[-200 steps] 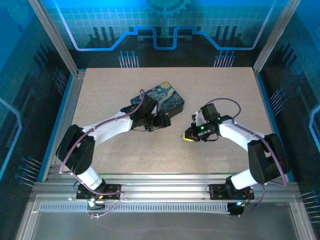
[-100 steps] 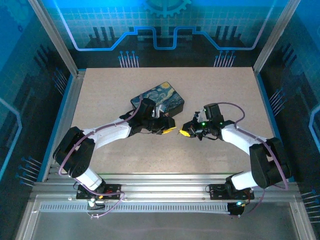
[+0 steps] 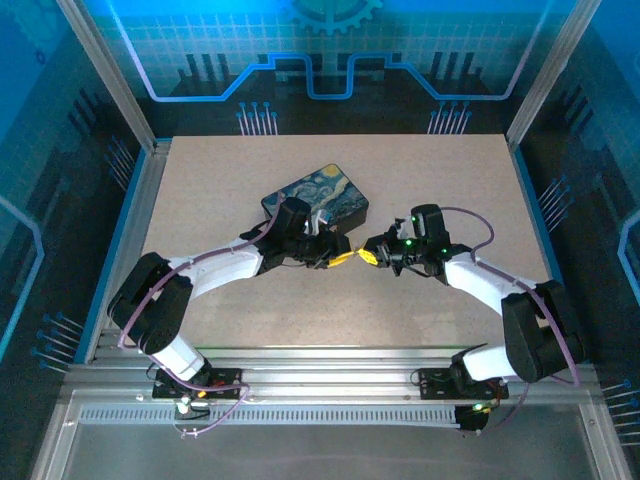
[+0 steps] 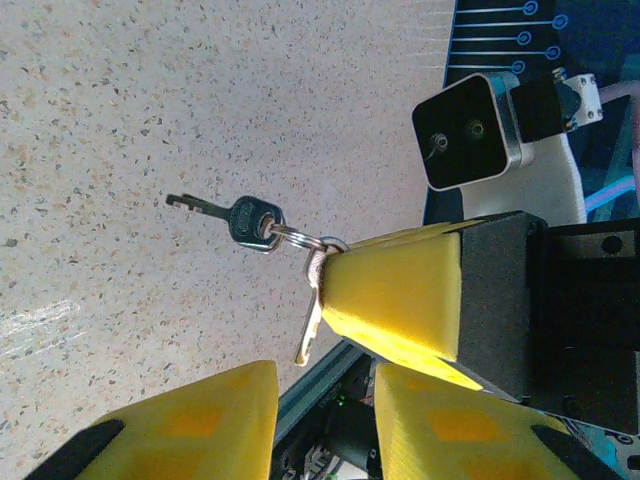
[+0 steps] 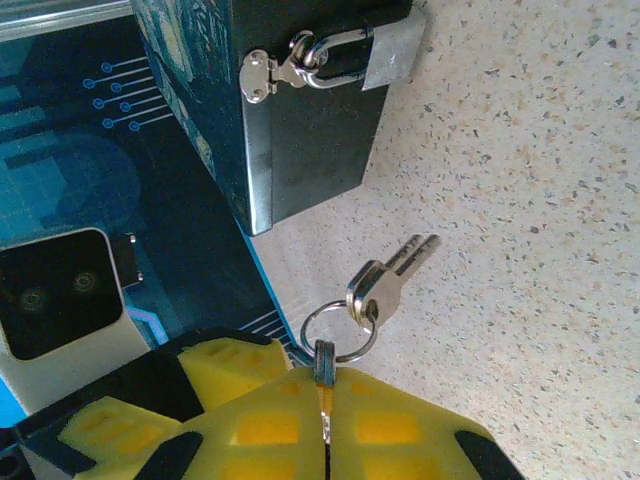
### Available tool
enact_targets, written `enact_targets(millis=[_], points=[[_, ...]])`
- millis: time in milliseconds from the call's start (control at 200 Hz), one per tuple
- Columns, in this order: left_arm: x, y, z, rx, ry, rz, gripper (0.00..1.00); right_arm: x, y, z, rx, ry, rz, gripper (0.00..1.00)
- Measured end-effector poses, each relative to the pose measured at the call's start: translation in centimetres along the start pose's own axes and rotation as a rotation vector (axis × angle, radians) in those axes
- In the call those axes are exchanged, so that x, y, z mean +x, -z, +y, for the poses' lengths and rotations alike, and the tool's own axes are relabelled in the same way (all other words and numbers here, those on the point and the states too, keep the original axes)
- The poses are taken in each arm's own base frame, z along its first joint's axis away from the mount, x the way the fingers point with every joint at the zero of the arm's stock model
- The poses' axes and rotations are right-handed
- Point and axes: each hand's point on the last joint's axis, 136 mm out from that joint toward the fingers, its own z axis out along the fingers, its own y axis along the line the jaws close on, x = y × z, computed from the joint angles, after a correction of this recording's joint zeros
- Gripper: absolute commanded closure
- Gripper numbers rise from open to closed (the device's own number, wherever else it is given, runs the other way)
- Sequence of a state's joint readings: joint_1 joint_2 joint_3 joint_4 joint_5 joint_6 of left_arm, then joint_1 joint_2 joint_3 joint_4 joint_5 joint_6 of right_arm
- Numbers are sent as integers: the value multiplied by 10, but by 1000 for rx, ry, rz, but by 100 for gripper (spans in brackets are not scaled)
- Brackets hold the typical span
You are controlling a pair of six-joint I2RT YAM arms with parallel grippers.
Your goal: Unlock a padlock with a key
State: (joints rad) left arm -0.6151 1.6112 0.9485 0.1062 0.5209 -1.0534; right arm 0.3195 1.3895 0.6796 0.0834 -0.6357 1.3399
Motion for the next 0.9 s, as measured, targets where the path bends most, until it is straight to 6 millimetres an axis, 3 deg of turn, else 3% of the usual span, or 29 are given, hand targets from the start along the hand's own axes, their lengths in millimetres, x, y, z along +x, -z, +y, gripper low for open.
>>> enact_targets(millis=[900], points=[[-3, -1, 0, 13, 40, -9, 80, 7, -4, 20, -36, 22, 16, 93]])
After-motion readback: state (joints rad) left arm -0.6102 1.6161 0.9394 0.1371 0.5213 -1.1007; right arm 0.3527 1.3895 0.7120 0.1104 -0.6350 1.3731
